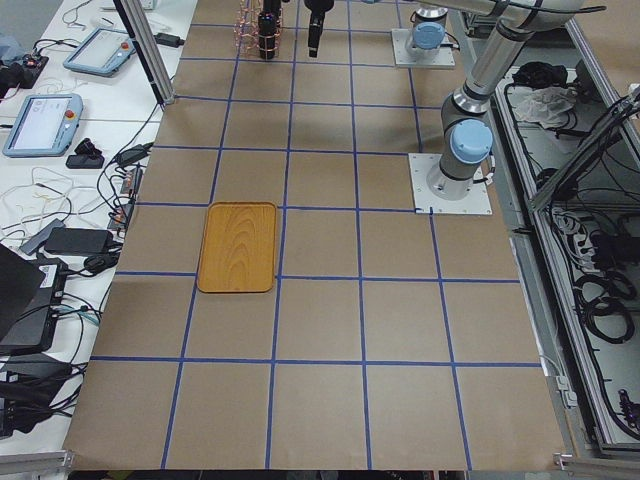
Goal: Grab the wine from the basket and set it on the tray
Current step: 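Lift the dark bottle up out of the rack with the right gripper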
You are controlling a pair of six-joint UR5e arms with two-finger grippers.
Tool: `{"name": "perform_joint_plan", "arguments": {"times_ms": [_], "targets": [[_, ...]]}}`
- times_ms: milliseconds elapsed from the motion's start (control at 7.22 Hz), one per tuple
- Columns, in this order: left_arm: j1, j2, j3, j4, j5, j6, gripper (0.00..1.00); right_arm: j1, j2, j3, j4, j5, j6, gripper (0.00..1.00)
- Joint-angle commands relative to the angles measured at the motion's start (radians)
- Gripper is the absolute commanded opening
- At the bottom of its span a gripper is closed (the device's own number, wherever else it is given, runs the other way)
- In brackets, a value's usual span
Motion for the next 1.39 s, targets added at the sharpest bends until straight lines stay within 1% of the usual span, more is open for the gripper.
{"name": "perform_joint_plan", "arguments": {"times_ms": [0, 139, 416, 693, 831, 970, 1108, 1247], "targets": [[0.000, 0.001, 0.001, -0.001, 0.000, 0.002, 1.00, 0.004, -0.043, -0.013, 0.084, 0.002, 0.006, 0.00], [0.000, 0.001, 0.001, -0.001, 0.000, 0.002, 1.00, 0.006, -0.043, -0.013, 0.085, 0.004, 0.007, 0.00], [0.000, 0.002, 0.001, -0.001, 0.000, 0.002, 1.00, 0.030, -0.054, -0.015, 0.124, 0.004, 0.029, 0.00], [0.005, 0.004, 0.001, -0.001, 0.005, 0.002, 1.00, 0.108, -0.043, -0.013, 0.127, 0.004, 0.142, 0.00], [0.006, 0.008, 0.001, -0.002, 0.035, 0.002, 1.00, 0.142, -0.040, -0.012, 0.125, 0.004, 0.179, 0.00], [0.008, 0.014, 0.002, -0.008, 0.043, 0.002, 1.00, 0.162, -0.038, -0.010, 0.127, 0.004, 0.220, 0.00], [0.008, 0.014, 0.002, -0.008, 0.048, 0.002, 1.00, 0.206, -0.019, -0.009, 0.127, 0.008, 0.281, 0.00], [0.008, 0.019, 0.002, -0.008, 0.048, 0.002, 1.00, 0.275, 0.012, -0.010, 0.113, 0.010, 0.376, 0.00]]}}
